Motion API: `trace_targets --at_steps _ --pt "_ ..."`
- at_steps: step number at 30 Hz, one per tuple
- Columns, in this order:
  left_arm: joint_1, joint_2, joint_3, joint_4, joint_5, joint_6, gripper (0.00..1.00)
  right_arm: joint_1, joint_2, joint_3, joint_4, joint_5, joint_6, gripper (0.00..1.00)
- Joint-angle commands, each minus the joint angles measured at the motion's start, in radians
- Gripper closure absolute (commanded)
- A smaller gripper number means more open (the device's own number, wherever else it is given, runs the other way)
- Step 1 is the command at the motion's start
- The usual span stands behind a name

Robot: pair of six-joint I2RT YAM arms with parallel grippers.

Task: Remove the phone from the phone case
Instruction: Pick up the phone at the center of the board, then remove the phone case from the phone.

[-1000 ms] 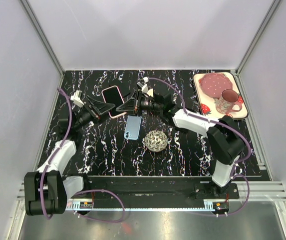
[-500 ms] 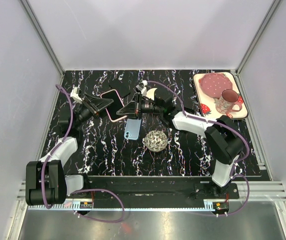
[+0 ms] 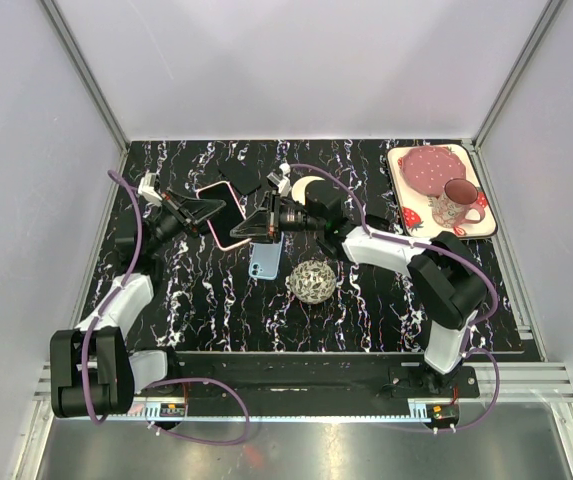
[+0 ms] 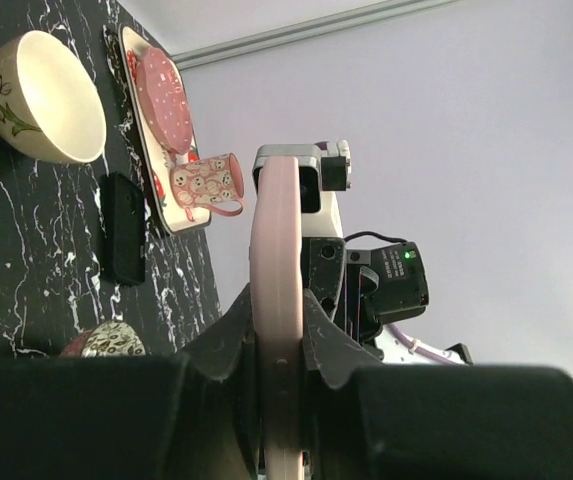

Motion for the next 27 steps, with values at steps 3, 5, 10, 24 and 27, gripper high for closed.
trace_targets --at_steps 3,5,10,24,27 --pt "0.017 -0.014 -0.018 0.299 -0.054 -0.125 1.0 0.017 -0.057 0.018 -0.081 -0.022 -0.048 0.65" --pt "0.019 0.003 -0.038 0.413 -0.072 -0.176 1.0 0.017 -0.073 -0.013 -0.068 -0.001 -0.056 0.58" --pt "0.019 0.037 -0.034 0.506 -0.088 -0.245 1.0 0.017 -0.111 -0.122 0.082 0.052 0.025 0.61" --pt "0.025 0.044 -0.046 0.579 -0.077 -0.29 1.0 0.016 -0.053 -0.217 0.546 0.127 0.205 0.64" --pt "0.025 0.046 -0.046 0.588 -0.069 -0.29 1.0 0.016 -0.056 -0.213 0.551 0.133 0.204 0.7"
